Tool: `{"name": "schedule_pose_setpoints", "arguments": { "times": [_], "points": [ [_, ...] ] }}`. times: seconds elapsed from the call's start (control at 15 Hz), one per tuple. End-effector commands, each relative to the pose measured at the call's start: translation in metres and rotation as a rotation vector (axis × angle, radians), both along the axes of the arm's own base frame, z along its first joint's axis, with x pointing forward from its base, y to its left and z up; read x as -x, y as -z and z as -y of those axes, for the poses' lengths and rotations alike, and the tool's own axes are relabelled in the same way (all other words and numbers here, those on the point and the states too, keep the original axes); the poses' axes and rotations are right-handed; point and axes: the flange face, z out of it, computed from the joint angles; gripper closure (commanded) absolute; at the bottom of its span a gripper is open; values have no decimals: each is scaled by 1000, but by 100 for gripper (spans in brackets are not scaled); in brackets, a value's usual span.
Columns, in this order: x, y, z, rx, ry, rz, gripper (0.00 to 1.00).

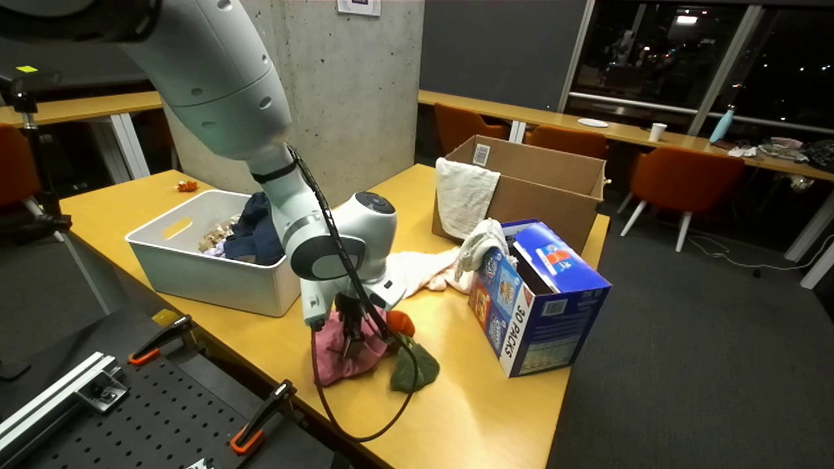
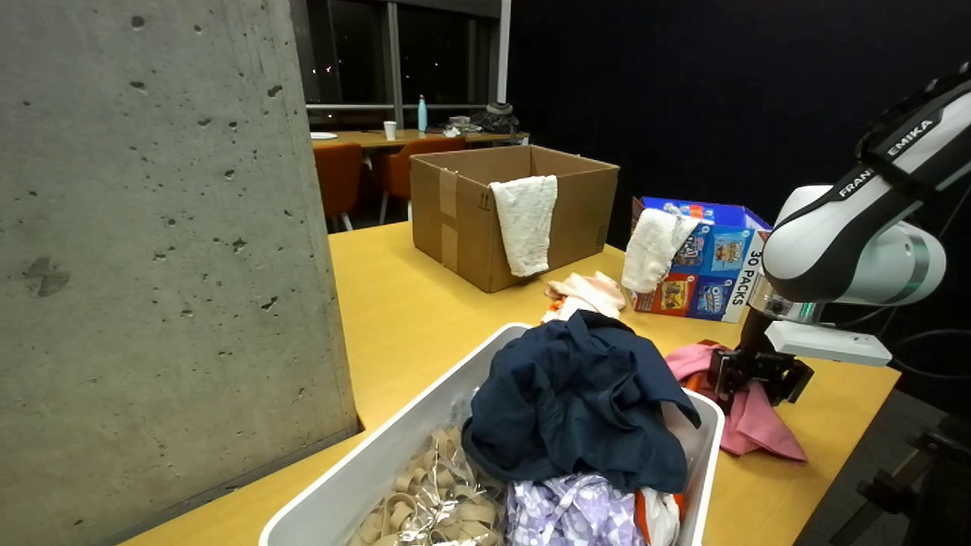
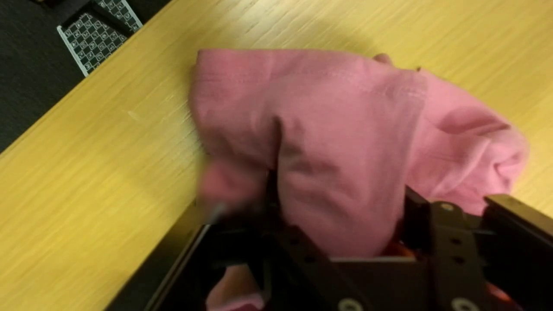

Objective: Use the pink shirt to put the yellow container in the basket, then put the peach shirt in the basket

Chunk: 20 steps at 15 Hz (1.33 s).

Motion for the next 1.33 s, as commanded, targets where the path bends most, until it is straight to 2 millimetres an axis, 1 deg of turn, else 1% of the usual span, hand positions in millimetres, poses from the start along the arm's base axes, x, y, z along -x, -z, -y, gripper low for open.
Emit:
{"name": "schedule_pose_setpoints", "arguments": {
  "times": [0.0, 0.2, 0.33, 0.6, 0.8, 0.93, 1.07, 1.13, 1.27],
  "points": [
    [-2, -16, 4, 7, 14, -8, 70],
    [2, -32, 7, 22, 26, 2, 70],
    [5, -48, 9, 33, 32, 13, 70],
    [18, -96, 7, 56, 29, 61, 70],
    [29, -140, 1, 94, 25, 104, 70],
    [35, -173, -9, 131, 6, 137, 70],
    [36, -207, -27, 177, -28, 180, 70],
    [36, -225, -37, 201, -48, 202, 70],
    [28, -262, -64, 247, -102, 246, 70]
  ]
}}
